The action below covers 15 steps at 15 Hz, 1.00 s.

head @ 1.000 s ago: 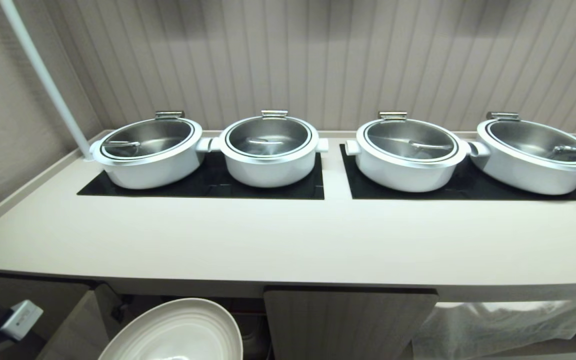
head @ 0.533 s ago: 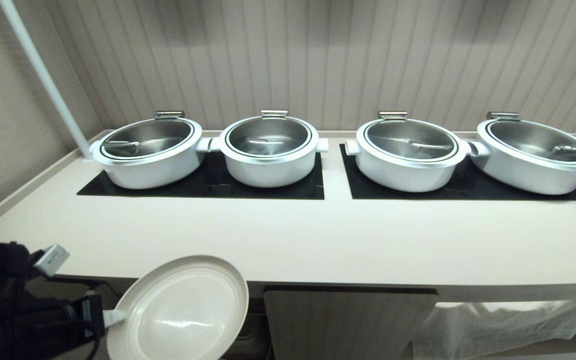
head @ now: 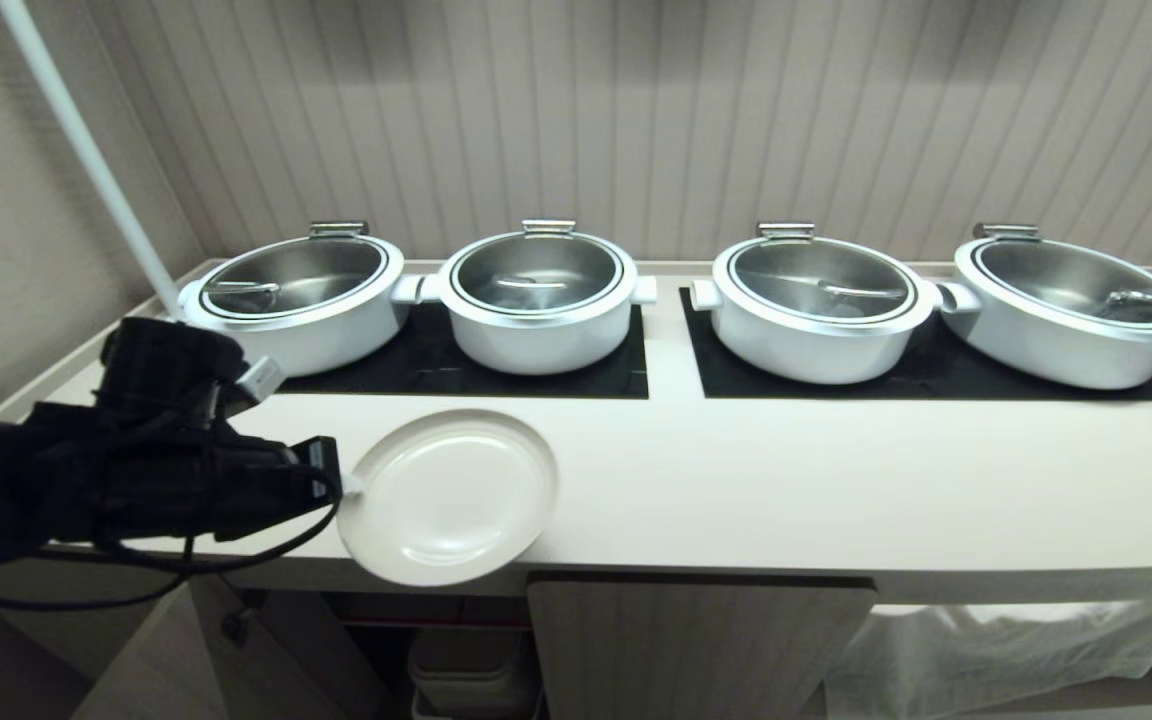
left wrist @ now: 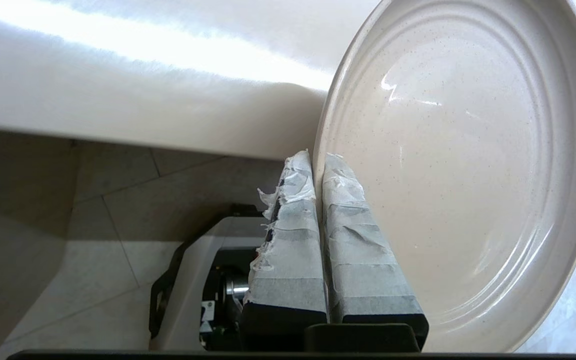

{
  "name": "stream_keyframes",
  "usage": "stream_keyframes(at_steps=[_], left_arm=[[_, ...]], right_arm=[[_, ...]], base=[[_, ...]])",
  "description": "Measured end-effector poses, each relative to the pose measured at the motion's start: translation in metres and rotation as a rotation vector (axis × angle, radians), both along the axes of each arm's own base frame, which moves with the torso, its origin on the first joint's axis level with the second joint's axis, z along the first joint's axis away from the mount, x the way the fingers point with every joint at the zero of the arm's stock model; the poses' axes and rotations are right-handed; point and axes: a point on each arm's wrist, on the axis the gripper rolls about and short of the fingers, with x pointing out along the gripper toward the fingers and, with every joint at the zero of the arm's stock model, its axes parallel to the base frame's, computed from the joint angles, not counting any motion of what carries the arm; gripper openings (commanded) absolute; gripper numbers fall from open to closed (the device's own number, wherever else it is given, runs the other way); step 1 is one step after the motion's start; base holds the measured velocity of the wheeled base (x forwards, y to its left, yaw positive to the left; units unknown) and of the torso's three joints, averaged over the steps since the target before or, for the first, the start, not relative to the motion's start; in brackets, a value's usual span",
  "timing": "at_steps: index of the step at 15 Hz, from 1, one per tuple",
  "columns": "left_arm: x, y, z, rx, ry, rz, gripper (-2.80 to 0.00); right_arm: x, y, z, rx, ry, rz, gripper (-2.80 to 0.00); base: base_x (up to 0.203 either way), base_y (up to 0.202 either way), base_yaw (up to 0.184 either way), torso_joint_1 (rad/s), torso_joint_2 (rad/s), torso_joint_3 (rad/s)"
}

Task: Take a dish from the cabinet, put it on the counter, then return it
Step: Place it on the table

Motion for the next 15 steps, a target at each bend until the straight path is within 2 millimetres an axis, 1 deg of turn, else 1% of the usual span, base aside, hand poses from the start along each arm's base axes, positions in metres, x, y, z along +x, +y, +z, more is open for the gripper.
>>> stream_keyframes(at_steps=[3, 5, 8, 10, 13, 15], left_arm=[[0.036, -0.026, -0.001, -0.007, -0.017, -0.057, -2.8], [0.057, -0.046, -0.003, -0.02, -0.025, -0.091, -2.8], [0.083, -0.072, -0.011, -0.025, -0.025, -0.136, -2.8], [0.096, -0.09, -0.019, -0.018, -0.008, -0.166, -2.8], [0.109, -0.116, -0.028, -0.005, 0.004, -0.213, -2.8], [0.115, -0.13, -0.033, 0.003, 0.019, -0.236, -2.8]], right_arm=[[0.0, 0.0, 0.0, 0.0, 0.0, 0.0, -2.8], [0.0, 0.0, 0.0, 0.0, 0.0, 0.0, -2.8], [0.0, 0.0, 0.0, 0.0, 0.0, 0.0, -2.8], [0.0, 0.0, 0.0, 0.0, 0.0, -0.001, -2.8], [0.0, 0.0, 0.0, 0.0, 0.0, 0.0, -2.8], [0.0, 0.0, 0.0, 0.0, 0.0, 0.0, -2.8]], base=[[0.0, 0.0, 0.0, 0.0, 0.0, 0.0], [0.0, 0.0, 0.0, 0.0, 0.0, 0.0], [0.0, 0.0, 0.0, 0.0, 0.0, 0.0], [0.0, 0.0, 0.0, 0.0, 0.0, 0.0], [0.0, 0.0, 0.0, 0.0, 0.0, 0.0], [0.0, 0.0, 0.0, 0.0, 0.0, 0.0]])
